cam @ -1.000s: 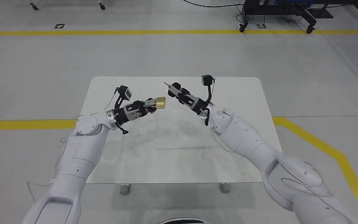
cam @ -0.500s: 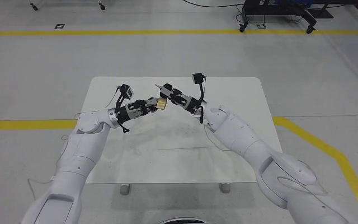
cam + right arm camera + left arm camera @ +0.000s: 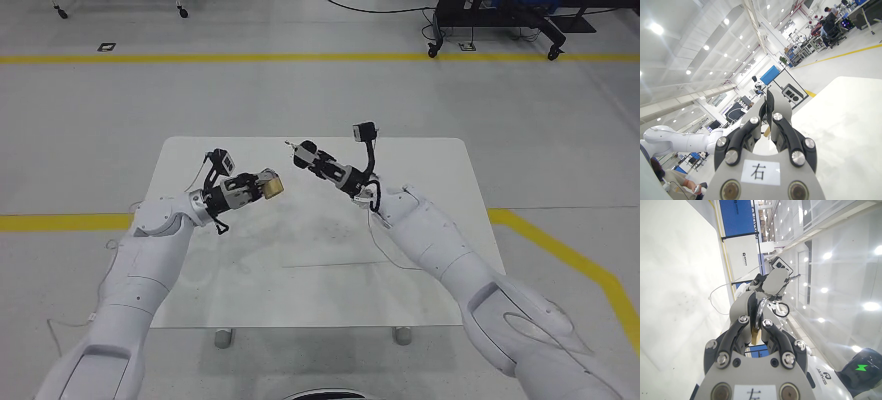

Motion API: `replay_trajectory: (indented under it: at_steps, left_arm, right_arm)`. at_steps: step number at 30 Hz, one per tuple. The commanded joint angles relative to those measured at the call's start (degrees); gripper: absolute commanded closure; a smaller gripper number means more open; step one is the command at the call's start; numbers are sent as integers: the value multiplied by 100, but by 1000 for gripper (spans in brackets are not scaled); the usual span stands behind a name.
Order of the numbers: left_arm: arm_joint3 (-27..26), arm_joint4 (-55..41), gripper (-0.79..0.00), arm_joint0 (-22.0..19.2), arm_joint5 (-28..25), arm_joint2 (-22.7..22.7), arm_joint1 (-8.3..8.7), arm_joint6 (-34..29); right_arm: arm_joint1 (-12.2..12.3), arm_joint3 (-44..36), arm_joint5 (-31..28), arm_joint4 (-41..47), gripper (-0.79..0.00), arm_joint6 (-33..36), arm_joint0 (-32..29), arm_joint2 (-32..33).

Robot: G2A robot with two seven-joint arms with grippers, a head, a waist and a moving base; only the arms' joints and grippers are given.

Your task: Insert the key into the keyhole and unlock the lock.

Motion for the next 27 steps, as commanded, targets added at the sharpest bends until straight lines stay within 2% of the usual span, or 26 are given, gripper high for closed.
replay_trajectory:
  at_steps: [1,11,13,16,17,20,23,27]
  left_arm:
    - [21,-61,0,-9,154,-13,-3,101]
    - [-28,-121,0,34,238,6,-11,104]
    - [-117,-575,0,124,741,58,-49,-10]
    - [-14,-702,0,56,1514,201,-85,70]
    - [-2,-644,0,9,1606,241,-92,142]
    - [77,-687,0,-30,1696,285,-121,343]
    - [122,-770,0,-57,1561,292,-155,555]
    - [158,-893,0,-111,1336,399,-235,787]
  right_arm:
    - [22,-178,0,-65,0,-40,-95,139]
    - [26,-217,0,-63,0,-27,-117,161]
    - [26,-217,0,-63,0,-27,-117,161]
    - [41,-220,149,-243,0,-74,-112,187]
    - [56,-364,109,-321,0,-127,-185,221]
    - [189,-616,0,-298,0,-30,-483,470]
    - [367,-1067,15,-167,0,259,-920,743]
    - [612,-1842,521,367,0,994,-1567,1040]
